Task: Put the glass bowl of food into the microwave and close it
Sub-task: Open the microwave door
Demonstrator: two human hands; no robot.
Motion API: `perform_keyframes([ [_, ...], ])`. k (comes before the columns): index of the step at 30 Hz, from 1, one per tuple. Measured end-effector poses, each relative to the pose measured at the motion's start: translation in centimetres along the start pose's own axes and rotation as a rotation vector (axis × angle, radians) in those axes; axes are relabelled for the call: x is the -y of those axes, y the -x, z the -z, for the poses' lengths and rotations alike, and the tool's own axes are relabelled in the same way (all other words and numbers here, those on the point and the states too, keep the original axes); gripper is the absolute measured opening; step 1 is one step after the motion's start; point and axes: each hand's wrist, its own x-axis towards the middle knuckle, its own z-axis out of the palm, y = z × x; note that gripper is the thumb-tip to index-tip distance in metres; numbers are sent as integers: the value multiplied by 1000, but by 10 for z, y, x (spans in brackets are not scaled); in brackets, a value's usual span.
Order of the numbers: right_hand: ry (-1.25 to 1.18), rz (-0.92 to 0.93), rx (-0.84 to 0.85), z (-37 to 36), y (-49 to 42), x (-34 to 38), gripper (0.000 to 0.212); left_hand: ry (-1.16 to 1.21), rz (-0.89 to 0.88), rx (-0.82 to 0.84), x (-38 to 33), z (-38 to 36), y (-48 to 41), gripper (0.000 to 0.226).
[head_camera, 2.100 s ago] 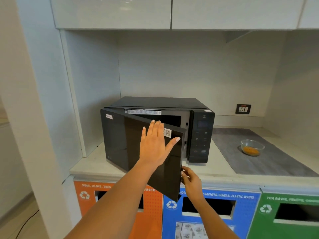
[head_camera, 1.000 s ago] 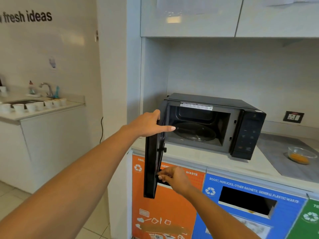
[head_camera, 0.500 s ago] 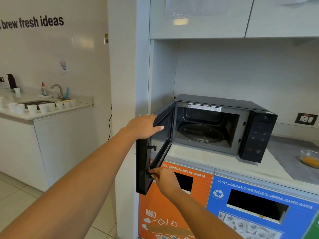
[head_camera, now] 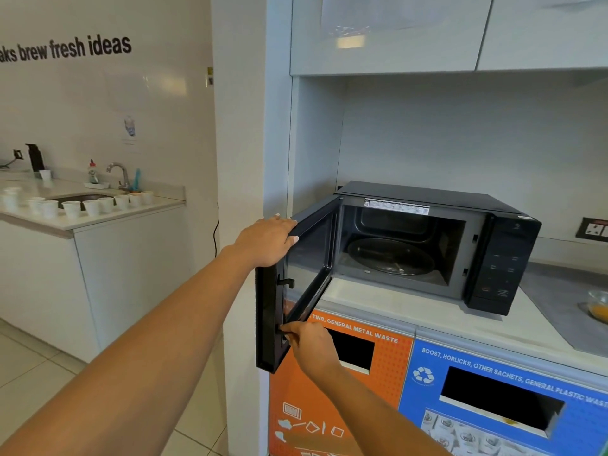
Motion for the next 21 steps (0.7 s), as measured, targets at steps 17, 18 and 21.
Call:
perform_keyframes([
  [17,-29,56,99,22,18,-1,48,-463,-3,-151,-15,-5,13,45],
  [18,-1,65,94,25,20,-4,51,-527,0,-195,-19,-7,16,45],
  [21,163,123,95,35,25,-15,56,-637,-20,-291,-31,-16,26,47],
])
